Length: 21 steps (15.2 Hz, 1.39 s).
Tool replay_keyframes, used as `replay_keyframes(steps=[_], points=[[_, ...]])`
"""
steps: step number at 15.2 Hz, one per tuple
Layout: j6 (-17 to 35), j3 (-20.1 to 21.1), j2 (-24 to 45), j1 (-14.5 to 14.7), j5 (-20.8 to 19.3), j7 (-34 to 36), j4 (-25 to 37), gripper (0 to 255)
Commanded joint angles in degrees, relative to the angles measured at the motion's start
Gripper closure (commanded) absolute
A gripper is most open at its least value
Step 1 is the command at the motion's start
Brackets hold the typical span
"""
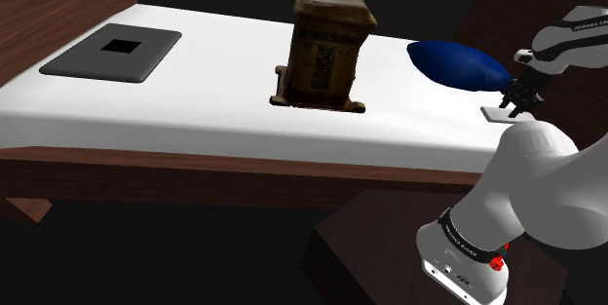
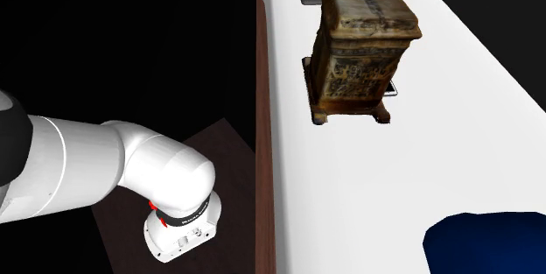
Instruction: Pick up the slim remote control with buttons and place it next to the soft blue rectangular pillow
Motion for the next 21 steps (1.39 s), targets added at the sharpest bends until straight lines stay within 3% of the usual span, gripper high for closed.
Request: replay_keyframes(steps=[1,8,9,14,18,21], points=[[0.88,-1.48,-0.4,1.06,-0.78,0.39,-0.34,255],[0.74,-1.34,-0.65,0.99,-1.05,0.56,-0.32,255],[0.69,-1.51,-0.7,1.23,-1.08,0.6,-0.18,0],[0.74,-1.35,-0.65,0.99,-1.05,0.56,-0.31,0],[-4.77,7.11,1.37,-5.32,3.25,-1.91,2.24,0],[-4.84,7.16,1.22,-5.32,3.09,-1.81,2.25,0]])
